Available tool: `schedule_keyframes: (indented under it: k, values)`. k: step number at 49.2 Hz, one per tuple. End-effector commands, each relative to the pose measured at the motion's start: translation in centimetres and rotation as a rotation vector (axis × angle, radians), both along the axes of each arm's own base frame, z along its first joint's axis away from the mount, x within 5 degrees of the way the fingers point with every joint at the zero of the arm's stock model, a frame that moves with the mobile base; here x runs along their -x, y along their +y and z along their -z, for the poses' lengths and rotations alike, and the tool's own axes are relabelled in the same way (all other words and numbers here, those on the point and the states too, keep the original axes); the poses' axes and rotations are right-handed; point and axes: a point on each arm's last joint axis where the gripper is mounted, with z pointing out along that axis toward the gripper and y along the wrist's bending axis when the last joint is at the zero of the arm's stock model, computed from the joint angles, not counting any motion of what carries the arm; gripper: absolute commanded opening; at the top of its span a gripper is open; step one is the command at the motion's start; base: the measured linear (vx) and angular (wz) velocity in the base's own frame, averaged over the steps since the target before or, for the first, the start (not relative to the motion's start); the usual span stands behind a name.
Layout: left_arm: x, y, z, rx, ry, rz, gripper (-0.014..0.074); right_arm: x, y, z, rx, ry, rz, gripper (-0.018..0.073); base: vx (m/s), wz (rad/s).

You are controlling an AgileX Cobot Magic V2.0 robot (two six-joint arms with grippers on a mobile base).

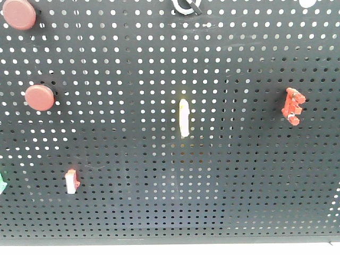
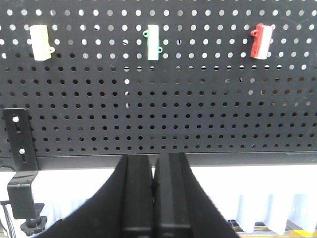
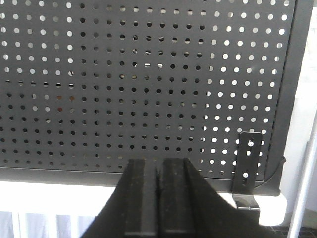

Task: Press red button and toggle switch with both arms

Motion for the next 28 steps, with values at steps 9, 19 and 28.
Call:
schedule_keyframes:
  k: [9, 19, 28]
  values:
    - [-0.03, -0.01, 0.18, 0.020, -0.058, 0.003, 0.0002, 0.09, 0.03, -0.42, 0.013, -0.083, 0.000, 0.0000, 0.00, 0.00]
    - [-0.03, -0.01, 0.18, 0.020, -0.058, 0.003, 0.0002, 0.09, 0.03, -0.42, 0.013, -0.083, 0.000, 0.0000, 0.00, 0.00]
    - [-0.03, -0.01, 0.18, 0.020, -0.058, 0.003, 0.0002, 0.09, 0.03, -0.42, 0.013, -0.083, 0.000, 0.0000, 0.00, 0.00]
